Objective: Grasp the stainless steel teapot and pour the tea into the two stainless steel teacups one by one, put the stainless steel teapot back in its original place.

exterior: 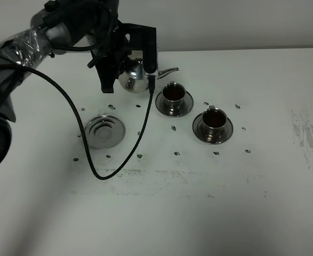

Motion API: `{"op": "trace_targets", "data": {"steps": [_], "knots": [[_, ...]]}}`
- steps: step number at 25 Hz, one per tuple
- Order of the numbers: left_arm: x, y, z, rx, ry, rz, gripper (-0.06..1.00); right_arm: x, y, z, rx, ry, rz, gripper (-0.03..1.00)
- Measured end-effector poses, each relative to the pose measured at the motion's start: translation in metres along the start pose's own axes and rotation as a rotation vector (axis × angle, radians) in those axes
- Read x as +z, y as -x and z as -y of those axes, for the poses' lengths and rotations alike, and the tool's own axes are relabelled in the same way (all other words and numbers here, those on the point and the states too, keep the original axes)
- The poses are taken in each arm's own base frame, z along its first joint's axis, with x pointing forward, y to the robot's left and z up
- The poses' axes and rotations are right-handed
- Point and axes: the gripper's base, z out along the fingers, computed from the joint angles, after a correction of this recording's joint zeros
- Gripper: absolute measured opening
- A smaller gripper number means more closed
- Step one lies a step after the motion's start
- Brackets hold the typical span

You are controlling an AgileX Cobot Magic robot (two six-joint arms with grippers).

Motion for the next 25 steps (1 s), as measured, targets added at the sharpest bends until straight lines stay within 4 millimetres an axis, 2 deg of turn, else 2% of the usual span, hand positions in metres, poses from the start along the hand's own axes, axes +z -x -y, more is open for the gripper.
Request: {"op": "trace_targets", "data": {"steps": [7,11,16,25], "knots": [[-0.005,-0.025,0.020,-0.168,-0.046,0.068,0.18,0.000,0.000,0.000,0.000,0.000,0.000,0.35],[0.005,-0.034,0.026,-0.321,-0.107,0.094,0.18,0.000,0.000,0.000,0.000,0.000,0.000,0.35],[0.019,-0.040,0.023,-0.505,-0.101,0.111,0.18,0.000,0.000,0.000,0.000,0.000,0.000,0.35],[0.052,-0.034,0.028,-0.602,-0.134,0.135,0.18,0.000,0.000,0.000,0.000,0.000,0.000,0.35]]}}
